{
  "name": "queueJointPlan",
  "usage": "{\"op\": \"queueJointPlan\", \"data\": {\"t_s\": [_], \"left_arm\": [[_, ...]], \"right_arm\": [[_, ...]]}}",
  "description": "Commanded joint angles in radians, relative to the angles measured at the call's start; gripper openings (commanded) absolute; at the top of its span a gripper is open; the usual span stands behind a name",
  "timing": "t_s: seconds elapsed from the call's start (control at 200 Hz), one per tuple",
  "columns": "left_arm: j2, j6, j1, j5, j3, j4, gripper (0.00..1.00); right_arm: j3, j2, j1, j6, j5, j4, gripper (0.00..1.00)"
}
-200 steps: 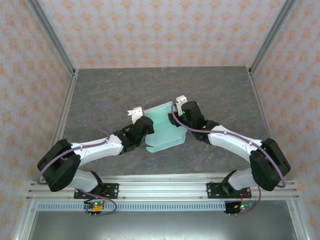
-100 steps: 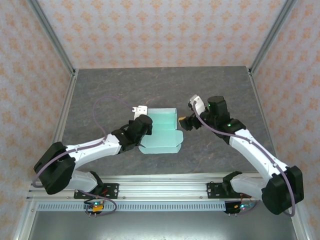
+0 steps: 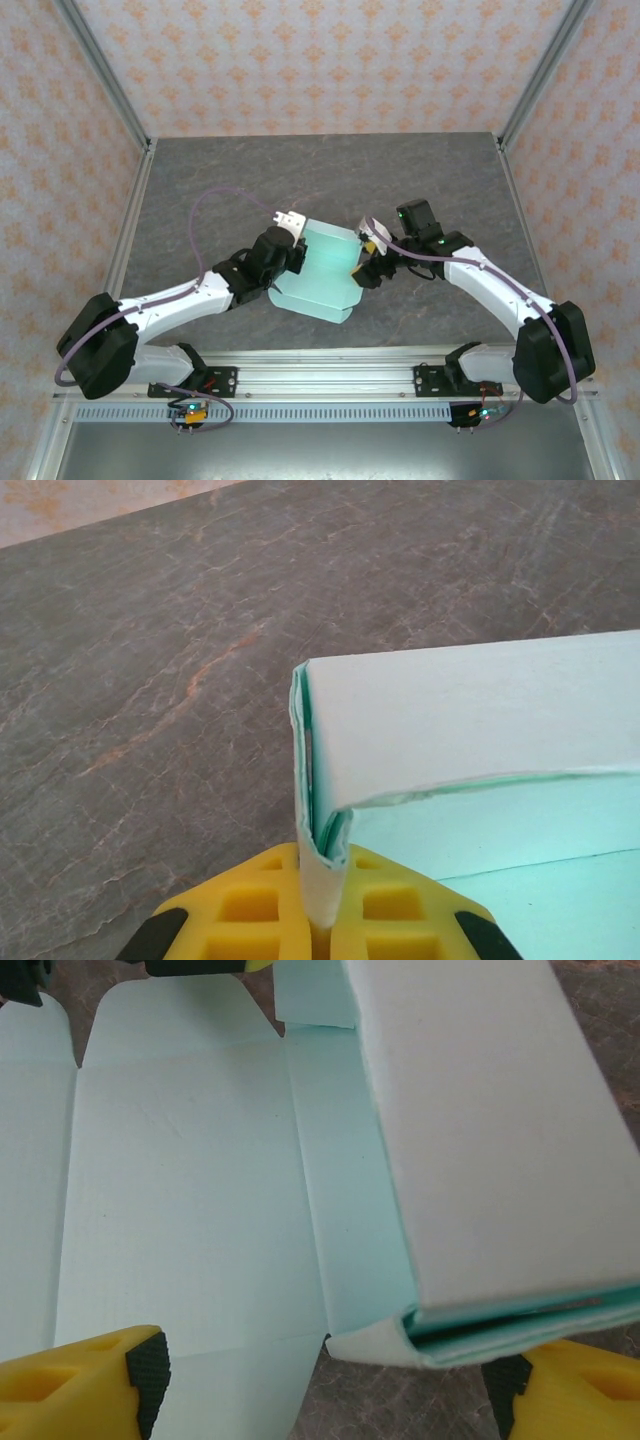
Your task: Fold the paper box
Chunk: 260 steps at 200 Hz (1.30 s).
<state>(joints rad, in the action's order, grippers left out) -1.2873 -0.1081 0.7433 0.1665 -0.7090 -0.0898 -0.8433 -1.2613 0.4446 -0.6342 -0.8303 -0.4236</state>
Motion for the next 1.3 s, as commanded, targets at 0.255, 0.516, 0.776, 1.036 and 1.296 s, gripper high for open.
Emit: {"op": "queueJointPlan", "data": {"t_s": [0.255, 0.516, 0.776, 1.036, 1.296], "left_arm": [[0.023, 0.101, 0.001, -0.073, 0.016, -0.053, 0.0], [0.007, 0.234, -0.007, -0.057, 0.009, 0.003, 0.0], [-0.048, 0.354, -0.009, -0.226, -0.048, 0.044, 0.0], [-0.196, 0.357, -0.018, -0.286, -0.183, 0.162, 0.0], [-0.246, 0.355, -0.018, -0.382, -0.183, 0.087, 0.01]], "right_arm": [[0.009, 0.045, 0.008, -0.002, 0.027, 0.043, 0.75], [0.047, 0.216, -0.015, 0.24, 0.072, 0.066, 0.81], [-0.004, 0.108, -0.015, 0.384, -0.004, 0.049, 0.82], [-0.006, -0.02, 0.017, 0.383, -0.075, 0.086, 0.81], [-0.016, -0.094, 0.017, 0.369, 0.006, 0.074, 0.74]]}}
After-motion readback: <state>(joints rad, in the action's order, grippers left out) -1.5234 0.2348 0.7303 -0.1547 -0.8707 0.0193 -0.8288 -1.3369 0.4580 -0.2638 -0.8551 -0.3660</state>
